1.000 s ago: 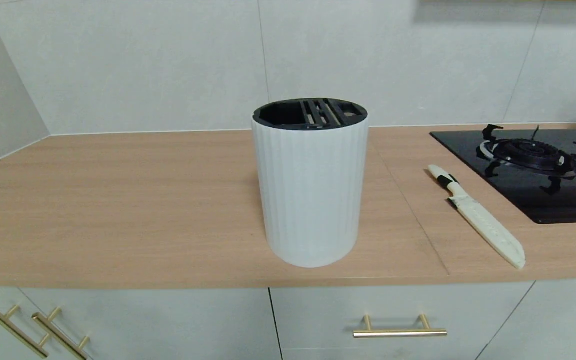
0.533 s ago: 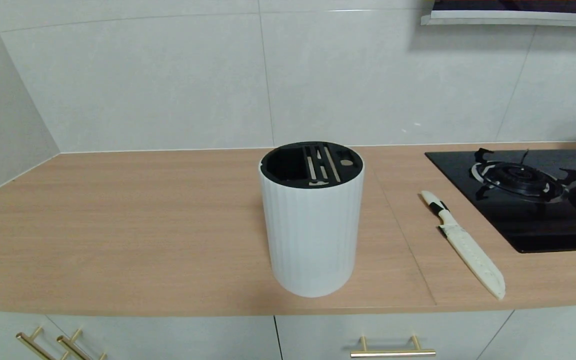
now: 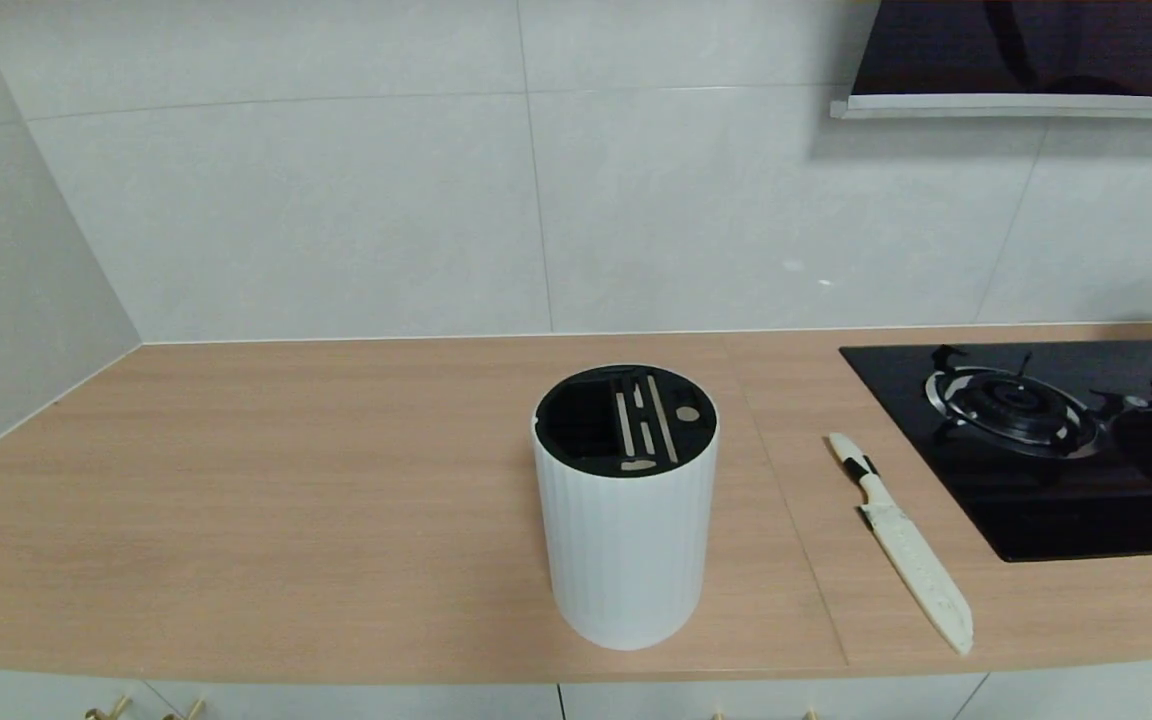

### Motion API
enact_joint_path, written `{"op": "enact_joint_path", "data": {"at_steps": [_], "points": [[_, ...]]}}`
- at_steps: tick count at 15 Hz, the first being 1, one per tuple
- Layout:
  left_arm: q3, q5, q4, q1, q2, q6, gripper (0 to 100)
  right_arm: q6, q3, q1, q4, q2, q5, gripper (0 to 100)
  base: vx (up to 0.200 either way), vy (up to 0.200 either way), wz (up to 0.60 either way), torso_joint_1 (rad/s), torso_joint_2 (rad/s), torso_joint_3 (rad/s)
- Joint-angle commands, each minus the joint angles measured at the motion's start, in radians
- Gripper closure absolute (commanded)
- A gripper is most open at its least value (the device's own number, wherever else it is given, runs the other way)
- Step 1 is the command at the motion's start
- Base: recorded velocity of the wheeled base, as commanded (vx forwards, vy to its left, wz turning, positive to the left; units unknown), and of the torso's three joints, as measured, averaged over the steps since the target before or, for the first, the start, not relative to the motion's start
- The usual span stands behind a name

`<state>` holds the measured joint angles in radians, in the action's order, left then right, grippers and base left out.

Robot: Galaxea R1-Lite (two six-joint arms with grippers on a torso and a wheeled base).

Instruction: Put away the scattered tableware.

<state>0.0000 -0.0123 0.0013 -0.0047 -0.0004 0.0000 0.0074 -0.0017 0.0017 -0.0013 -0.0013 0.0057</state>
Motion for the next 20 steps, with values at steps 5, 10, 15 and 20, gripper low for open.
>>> {"op": "enact_joint_path", "data": {"at_steps": [5,10,15,20], "points": [[0.000,0.000,0.000,0.000,0.000,0.000,0,0.000,0.000,0.000,0.000,0.001,0.000,0,0.000,0.000,0.00,0.268,-0.59,-0.311],[0.000,0.000,-0.001,0.000,0.000,0.000,0,0.000,0.000,0.000,0.000,0.001,0.000,0,0.000,0.000,0.00,0.233,-0.48,-0.251],[0.000,0.002,0.000,0.000,0.000,0.000,0,0.000,0.000,0.000,0.000,0.001,0.000,0,0.000,0.000,0.00,0.051,-0.11,-0.057],[0.000,0.000,-0.001,0.000,0.000,0.000,0,0.000,0.000,0.000,0.000,0.001,0.000,0,0.000,0.000,0.00,0.000,0.00,0.000]]}}
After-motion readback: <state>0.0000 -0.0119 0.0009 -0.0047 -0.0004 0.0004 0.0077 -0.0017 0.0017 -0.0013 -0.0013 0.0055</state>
